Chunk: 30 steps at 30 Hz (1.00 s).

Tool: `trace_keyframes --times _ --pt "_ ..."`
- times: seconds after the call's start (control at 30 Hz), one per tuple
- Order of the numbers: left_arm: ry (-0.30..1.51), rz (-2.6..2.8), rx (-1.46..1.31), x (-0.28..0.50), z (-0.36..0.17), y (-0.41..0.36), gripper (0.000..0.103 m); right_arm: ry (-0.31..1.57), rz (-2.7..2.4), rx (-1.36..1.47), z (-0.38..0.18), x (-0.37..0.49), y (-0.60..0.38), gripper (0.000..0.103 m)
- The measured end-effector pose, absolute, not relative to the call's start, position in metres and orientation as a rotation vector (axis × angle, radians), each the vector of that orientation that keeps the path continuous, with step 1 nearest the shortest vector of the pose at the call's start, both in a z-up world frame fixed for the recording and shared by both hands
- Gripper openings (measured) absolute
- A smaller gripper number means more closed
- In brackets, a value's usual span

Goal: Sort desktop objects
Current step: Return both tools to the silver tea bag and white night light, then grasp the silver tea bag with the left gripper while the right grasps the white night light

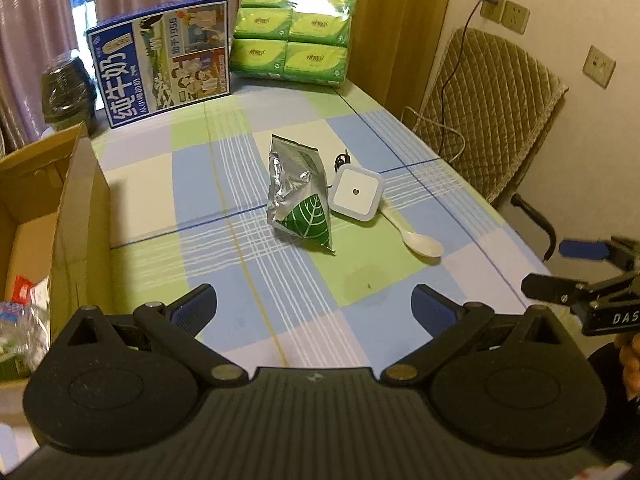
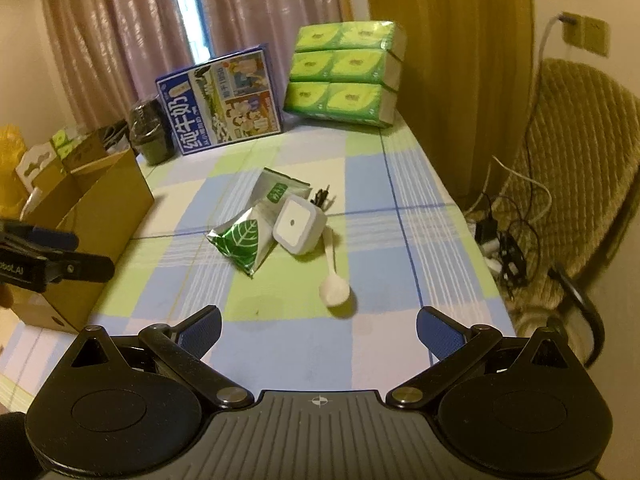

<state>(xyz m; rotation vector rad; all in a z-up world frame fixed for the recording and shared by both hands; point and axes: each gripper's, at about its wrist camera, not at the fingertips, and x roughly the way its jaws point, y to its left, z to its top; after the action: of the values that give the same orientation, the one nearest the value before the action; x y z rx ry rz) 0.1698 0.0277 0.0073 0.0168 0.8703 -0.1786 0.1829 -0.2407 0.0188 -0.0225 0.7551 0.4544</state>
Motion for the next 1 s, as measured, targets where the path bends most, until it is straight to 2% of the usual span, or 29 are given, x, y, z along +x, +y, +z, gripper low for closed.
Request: trace_keyframes --times 0.27,0.53,1.0 --pt "0.900 -0.194 0.102 0.220 0.000 0.024 0.102 0.694 0.551 -0.285 0.012 0.230 -0.209 0.101" --pt "0.936 -0.224 0.189 0.275 -0.019 0.024 0.102 0.611 0.678 -0.598 -0.027 0.267 -0.167 0.100" --pt "1.024 -0.282 0.256 0.345 -0.067 0.032 0.102 0.577 0.758 -0.803 -0.081 0.318 -0.123 0.081"
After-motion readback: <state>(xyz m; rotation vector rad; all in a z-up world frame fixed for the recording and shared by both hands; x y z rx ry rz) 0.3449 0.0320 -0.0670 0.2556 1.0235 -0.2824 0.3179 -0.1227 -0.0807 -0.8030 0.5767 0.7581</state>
